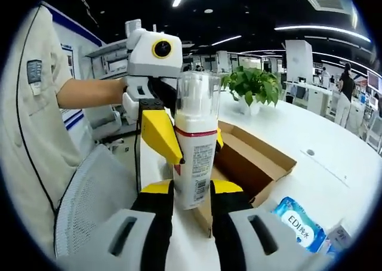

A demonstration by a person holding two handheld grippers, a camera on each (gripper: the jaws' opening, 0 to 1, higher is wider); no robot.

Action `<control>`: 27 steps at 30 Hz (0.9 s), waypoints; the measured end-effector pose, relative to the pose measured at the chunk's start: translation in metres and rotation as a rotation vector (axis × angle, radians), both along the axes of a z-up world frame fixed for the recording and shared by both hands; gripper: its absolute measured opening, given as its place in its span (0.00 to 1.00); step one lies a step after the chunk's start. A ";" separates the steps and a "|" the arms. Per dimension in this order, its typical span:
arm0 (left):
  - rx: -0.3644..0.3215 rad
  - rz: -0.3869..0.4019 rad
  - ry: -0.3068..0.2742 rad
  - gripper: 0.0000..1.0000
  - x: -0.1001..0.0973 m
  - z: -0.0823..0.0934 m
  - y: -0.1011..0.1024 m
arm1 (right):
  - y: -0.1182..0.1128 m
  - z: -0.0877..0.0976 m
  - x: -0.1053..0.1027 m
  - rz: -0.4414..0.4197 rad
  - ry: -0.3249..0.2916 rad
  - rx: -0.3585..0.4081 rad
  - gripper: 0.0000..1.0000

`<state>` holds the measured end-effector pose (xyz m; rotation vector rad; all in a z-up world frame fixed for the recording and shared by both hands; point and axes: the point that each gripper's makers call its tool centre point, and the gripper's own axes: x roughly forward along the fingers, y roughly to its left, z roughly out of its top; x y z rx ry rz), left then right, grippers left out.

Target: Operate the shoe box by opening the lid, removing the specified soft item, and placing it in the target area until the item is outside and the box remains undamaged.

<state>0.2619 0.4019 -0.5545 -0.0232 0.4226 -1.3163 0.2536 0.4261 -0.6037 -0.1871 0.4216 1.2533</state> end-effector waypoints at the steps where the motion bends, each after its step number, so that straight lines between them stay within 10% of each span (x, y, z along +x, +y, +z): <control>1: 0.003 -0.001 0.001 0.19 0.000 -0.001 0.001 | -0.002 0.001 0.000 -0.001 0.001 -0.004 0.23; 27: 0.128 -0.077 -0.030 0.19 -0.012 -0.026 0.006 | -0.019 0.043 0.004 0.056 -0.077 -0.034 0.22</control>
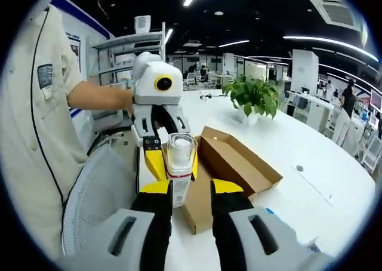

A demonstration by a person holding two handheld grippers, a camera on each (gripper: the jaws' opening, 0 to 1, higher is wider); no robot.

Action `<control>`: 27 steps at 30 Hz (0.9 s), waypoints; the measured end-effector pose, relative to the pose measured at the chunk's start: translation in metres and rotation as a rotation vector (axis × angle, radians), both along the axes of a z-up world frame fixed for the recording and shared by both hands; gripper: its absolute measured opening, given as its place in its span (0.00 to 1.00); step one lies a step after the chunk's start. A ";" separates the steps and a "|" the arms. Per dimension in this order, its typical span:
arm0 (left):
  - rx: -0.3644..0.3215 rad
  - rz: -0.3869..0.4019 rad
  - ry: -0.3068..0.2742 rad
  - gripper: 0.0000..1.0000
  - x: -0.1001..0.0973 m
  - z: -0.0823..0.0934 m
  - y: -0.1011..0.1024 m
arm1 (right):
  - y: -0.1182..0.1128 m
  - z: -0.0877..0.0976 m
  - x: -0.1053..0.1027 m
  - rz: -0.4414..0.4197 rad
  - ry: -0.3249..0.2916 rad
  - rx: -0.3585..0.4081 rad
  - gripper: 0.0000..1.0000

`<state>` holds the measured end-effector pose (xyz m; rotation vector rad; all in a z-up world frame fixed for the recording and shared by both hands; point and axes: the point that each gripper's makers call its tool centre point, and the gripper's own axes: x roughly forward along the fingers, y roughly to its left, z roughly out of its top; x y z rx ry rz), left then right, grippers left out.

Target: Operate the shoe box by opening the lid, removing the specified soft item, and placing it in the target area until the item is outside and the box remains undamaged.

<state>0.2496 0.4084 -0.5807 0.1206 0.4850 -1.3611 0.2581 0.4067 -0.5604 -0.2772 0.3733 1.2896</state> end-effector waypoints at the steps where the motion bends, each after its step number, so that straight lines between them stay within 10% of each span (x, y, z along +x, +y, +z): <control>1: 0.003 -0.003 -0.004 0.19 0.000 -0.001 0.000 | 0.000 0.001 0.000 0.006 0.000 0.000 0.22; 27: 0.144 -0.135 -0.021 0.19 -0.026 -0.023 -0.008 | 0.016 0.002 -0.027 0.189 0.025 -0.096 0.21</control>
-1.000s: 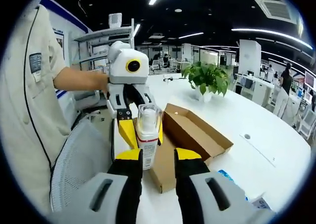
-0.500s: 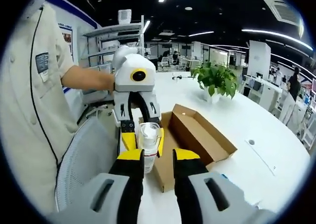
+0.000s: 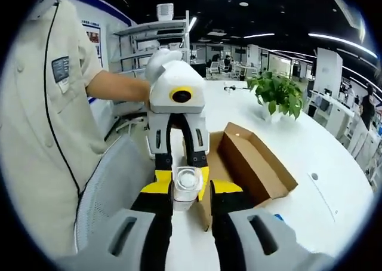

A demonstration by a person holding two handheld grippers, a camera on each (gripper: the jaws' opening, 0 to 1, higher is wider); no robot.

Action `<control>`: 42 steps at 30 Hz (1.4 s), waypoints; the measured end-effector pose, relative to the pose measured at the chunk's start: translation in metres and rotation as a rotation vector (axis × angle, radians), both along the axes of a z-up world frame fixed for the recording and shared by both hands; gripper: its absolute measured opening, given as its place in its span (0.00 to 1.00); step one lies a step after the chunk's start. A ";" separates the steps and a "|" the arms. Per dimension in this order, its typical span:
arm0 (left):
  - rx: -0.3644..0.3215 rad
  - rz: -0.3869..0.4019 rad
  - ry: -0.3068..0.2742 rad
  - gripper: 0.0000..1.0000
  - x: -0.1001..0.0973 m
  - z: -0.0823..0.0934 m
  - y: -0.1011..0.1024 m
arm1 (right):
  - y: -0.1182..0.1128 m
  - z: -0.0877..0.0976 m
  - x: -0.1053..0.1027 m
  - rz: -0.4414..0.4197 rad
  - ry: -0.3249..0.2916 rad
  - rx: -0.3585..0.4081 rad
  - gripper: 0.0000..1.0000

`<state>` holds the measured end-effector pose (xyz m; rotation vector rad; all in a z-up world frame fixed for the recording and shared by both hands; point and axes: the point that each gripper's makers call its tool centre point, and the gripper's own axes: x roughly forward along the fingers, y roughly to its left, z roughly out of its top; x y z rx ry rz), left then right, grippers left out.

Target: Operate the shoe box by opening the lid, removing the specified soft item, and placing it in the target area until the item is outside and the box remains undamaged.

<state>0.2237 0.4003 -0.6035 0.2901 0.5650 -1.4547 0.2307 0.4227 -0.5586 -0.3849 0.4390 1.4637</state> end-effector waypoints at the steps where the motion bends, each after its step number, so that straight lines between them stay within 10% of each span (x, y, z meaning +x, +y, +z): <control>1: 0.008 -0.007 -0.006 0.19 -0.001 -0.001 0.000 | 0.001 0.000 -0.001 0.005 -0.002 -0.003 0.21; 18: 0.118 -0.064 -0.030 0.19 -0.004 -0.014 0.008 | 0.007 -0.015 -0.009 0.067 0.017 -0.079 0.16; 42: 0.030 -0.008 -0.119 0.31 0.011 -0.005 0.007 | 0.004 0.003 0.001 0.050 0.009 -0.061 0.15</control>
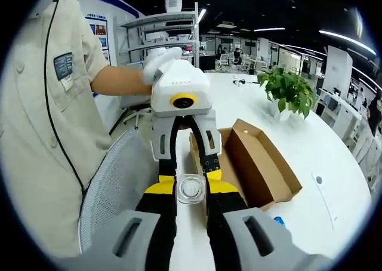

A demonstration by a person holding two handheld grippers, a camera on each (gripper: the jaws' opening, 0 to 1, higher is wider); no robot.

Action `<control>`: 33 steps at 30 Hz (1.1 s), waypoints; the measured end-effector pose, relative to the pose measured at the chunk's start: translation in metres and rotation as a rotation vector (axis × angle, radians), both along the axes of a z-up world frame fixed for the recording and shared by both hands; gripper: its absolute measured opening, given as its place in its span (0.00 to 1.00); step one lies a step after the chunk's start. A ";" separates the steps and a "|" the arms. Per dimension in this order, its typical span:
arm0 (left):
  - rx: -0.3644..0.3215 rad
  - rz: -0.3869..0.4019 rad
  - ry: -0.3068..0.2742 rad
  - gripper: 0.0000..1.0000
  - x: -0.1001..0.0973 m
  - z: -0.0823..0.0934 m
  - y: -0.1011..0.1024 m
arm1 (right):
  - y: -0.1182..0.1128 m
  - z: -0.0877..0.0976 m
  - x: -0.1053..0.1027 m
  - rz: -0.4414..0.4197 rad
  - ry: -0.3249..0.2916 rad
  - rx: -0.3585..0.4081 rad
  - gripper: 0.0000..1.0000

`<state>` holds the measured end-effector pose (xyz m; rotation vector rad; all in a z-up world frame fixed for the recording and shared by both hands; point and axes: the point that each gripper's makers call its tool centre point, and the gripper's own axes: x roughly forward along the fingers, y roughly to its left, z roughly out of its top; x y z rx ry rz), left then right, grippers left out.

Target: Operate the shoe box by opening the lid, removing the specified soft item, and placing it in the target area until the item is outside and the box remains undamaged.

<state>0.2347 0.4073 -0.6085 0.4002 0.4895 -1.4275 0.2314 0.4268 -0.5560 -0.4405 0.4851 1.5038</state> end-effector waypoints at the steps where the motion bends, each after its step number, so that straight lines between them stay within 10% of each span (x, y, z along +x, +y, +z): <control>1: -0.006 0.006 0.002 0.32 0.001 0.001 0.000 | -0.001 0.001 0.001 -0.002 0.004 0.004 0.15; 33: -0.208 0.391 0.005 0.93 0.040 0.033 0.065 | -0.071 0.008 0.108 -0.096 -0.218 -0.095 0.15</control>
